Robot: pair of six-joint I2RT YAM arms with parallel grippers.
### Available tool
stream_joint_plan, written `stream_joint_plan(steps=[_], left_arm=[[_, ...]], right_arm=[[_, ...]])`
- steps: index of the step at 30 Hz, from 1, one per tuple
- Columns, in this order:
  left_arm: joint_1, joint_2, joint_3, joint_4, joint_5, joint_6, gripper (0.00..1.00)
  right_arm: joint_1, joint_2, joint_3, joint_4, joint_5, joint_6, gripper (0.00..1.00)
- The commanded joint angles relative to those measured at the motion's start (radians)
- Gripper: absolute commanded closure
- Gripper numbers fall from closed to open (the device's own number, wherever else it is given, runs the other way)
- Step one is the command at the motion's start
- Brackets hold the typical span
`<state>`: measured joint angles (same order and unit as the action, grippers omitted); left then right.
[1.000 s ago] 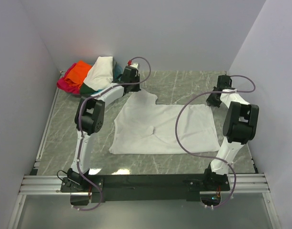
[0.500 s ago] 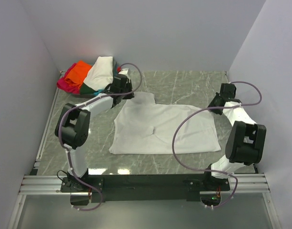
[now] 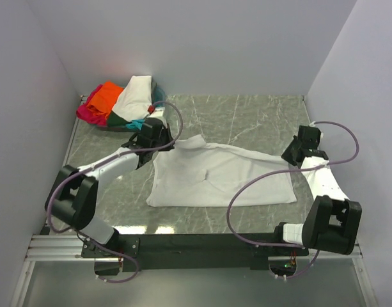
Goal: Fold and stack the t-shirts
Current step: Fold the tshirt
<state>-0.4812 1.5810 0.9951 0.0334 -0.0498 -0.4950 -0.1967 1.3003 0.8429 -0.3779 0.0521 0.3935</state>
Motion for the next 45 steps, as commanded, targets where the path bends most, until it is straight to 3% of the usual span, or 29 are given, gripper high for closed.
stream_joint_plan(steps=[1, 11, 26, 37, 45], left_arm=[[-0.036, -0.114, -0.061, 0.022, -0.051, -0.028, 1.00], [-0.168, -0.384, -0.275, -0.030, -0.171, -0.097, 1.00], [-0.293, -0.588, -0.418, -0.147, -0.234, -0.181, 1.00], [-0.336, -0.650, -0.513, -0.164, -0.251, -0.234, 1.00], [-0.343, -0.573, -0.530, -0.159, -0.271, -0.261, 1.00]], right_arm=[[0.000, -0.081, -0.028, -0.018, 0.055, 0.002, 1.00], [-0.001, -0.187, -0.074, -0.062, 0.081, 0.001, 1.00], [-0.001, -0.217, -0.096, -0.079, 0.127, 0.028, 1.00], [-0.001, -0.216, -0.111, -0.073, 0.143, 0.034, 1.00], [-0.001, -0.220, -0.117, -0.079, 0.161, 0.039, 1.00]])
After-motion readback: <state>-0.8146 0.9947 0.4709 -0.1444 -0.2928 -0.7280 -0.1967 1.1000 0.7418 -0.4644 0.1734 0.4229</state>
